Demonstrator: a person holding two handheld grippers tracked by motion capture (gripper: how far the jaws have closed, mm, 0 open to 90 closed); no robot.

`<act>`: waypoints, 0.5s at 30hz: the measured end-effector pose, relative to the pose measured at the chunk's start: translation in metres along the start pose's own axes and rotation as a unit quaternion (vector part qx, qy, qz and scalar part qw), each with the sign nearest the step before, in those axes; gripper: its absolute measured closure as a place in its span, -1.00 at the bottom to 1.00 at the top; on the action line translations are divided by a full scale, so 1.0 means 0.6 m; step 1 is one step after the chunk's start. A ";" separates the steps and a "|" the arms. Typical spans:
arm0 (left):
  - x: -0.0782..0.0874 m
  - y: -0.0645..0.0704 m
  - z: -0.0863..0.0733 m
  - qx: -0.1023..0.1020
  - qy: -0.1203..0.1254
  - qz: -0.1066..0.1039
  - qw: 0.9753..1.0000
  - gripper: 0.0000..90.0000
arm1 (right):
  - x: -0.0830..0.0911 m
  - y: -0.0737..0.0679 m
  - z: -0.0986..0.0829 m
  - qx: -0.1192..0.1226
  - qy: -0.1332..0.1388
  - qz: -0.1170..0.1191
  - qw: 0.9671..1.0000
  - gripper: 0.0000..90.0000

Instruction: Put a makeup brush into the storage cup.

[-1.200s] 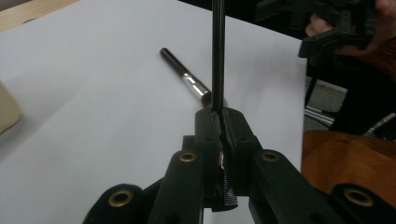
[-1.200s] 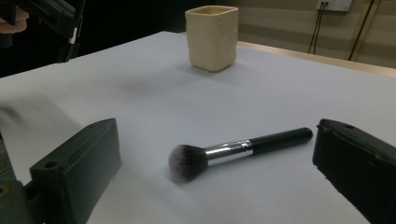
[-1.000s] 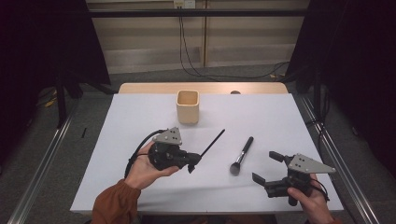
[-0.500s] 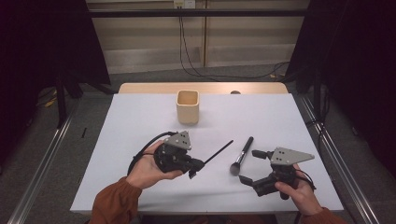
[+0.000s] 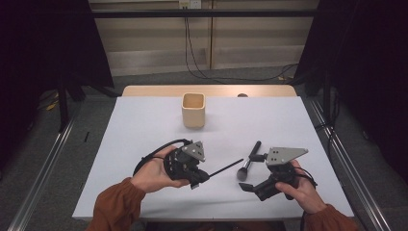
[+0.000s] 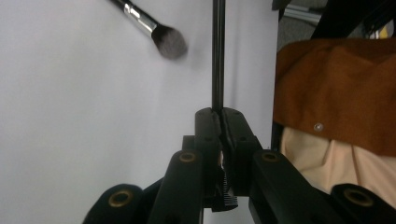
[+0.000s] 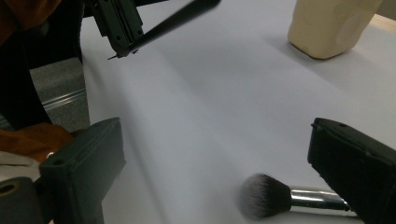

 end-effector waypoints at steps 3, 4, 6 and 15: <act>0.000 -0.001 0.000 -0.002 -0.013 0.002 1.000 0.91 | -0.003 0.002 0.004 0.004 -0.015 0.007 1.000 -0.93; 0.000 -0.001 -0.001 -0.003 -0.018 0.002 1.000 0.91 | -0.004 0.003 0.007 0.006 -0.021 0.009 1.000 -0.93; 0.001 -0.003 -0.001 -0.005 -0.024 0.002 1.000 0.91 | -0.005 0.004 0.011 0.004 -0.031 0.017 0.999 -0.89; 0.003 -0.007 0.001 -0.017 -0.084 -0.009 0.996 0.90 | -0.018 0.014 0.020 0.005 -0.079 0.034 0.996 -0.90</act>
Point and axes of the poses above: each handheld gripper's, and its own axes: x roughly backward along the jaws, z roughly out of its top, y roughly to its right, the point moved 2 cm from there along -x, roughly forward along the jaws, and after that the axes turned 6 degrees about z, right-handed, at the moved point
